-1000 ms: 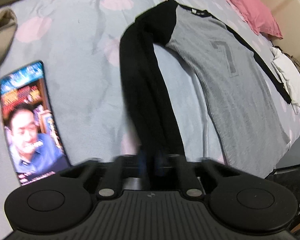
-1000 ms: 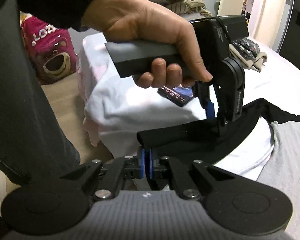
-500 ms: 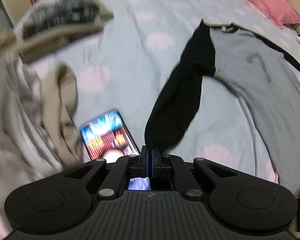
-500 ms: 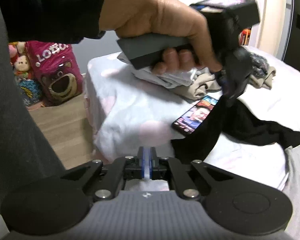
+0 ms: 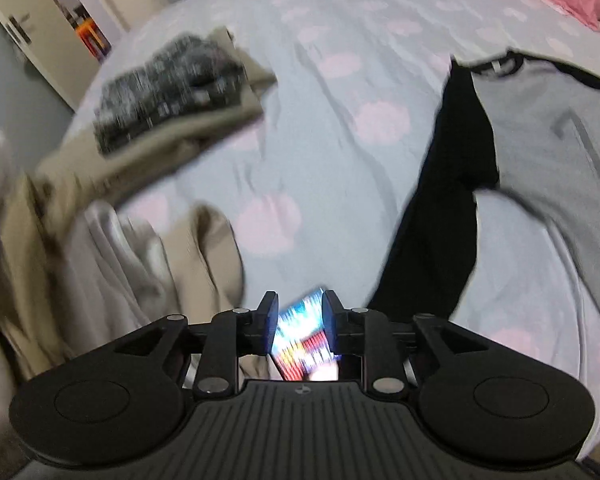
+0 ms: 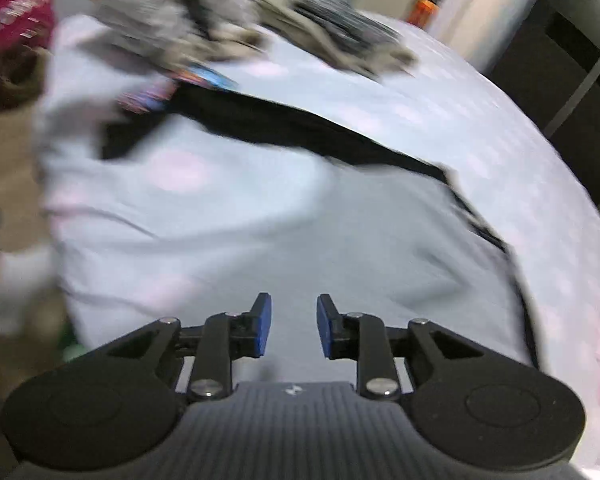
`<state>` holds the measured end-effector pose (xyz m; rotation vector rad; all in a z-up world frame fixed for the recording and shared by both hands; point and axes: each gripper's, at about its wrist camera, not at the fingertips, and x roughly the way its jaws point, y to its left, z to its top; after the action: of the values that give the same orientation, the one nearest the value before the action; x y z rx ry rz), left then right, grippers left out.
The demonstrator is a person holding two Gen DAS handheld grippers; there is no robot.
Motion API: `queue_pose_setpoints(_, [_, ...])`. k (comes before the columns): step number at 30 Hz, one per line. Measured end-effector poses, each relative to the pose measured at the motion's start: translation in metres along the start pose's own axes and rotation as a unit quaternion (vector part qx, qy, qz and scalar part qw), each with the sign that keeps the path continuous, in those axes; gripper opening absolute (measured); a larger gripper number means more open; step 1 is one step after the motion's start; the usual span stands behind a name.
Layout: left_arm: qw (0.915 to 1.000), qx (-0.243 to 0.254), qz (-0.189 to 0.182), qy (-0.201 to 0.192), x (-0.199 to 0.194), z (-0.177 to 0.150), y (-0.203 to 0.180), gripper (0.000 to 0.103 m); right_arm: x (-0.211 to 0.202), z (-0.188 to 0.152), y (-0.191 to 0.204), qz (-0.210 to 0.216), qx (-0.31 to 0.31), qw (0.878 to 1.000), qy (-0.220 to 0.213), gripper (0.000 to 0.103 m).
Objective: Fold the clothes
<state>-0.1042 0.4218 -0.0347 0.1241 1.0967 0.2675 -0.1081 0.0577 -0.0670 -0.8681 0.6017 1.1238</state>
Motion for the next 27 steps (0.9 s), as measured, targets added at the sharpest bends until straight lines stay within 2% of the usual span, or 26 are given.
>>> queue_pose_setpoints(2, [0.9992, -0.009, -0.025, -0.03, -0.005, 0.019, -0.002, 0.024, -0.004, -0.011, -0.049, -0.017, 0.006, 1.0, 0.007, 0.042])
queue_pose_setpoints(3, [0.9979, -0.016, -0.046, -0.043, -0.005, 0.029, -0.005, 0.025, -0.001, -0.016, -0.072, -0.015, 0.009, 1.0, 0.002, 0.045])
queue_pose_setpoints(5, [0.9911, -0.032, -0.113, -0.062, 0.003, 0.054, -0.015, 0.027, 0.007, -0.026, -0.119, -0.01, 0.015, 1.0, -0.011, 0.047])
queue_pose_setpoints(6, [0.9894, -0.028, -0.128, -0.063, 0.01, 0.066, -0.022, 0.027, 0.016, -0.031, -0.145, -0.007, 0.026, 1.0, -0.014, 0.047])
queue_pose_setpoints(11, [0.9863, 0.025, -0.151, -0.062, 0.06, 0.125, -0.073, 0.027, 0.067, -0.046, -0.239, -0.001, 0.068, 0.998, -0.014, 0.047])
queue_pose_setpoints(14, [0.9829, 0.03, -0.169, -0.066, 0.092, 0.148, -0.094, 0.027, 0.098, -0.048, -0.283, 0.016, 0.104, 0.994, -0.025, 0.047])
queue_pose_setpoints(19, [0.9798, 0.031, -0.184, -0.072, 0.144, 0.173, -0.11, 0.027, 0.16, -0.033, -0.318, 0.041, 0.104, 0.993, -0.021, 0.048])
queue_pose_setpoints(24, [0.9758, 0.035, -0.201, -0.079, 0.174, 0.181, -0.114, 0.027, 0.206, -0.018, -0.334, 0.071, 0.098, 0.992, -0.027, 0.049])
queue_pose_setpoints(27, [0.9754, 0.027, -0.204, -0.078, 0.187, 0.18, -0.11, 0.027, 0.229, -0.014, -0.341, 0.086, 0.119, 0.989, -0.024, 0.05])
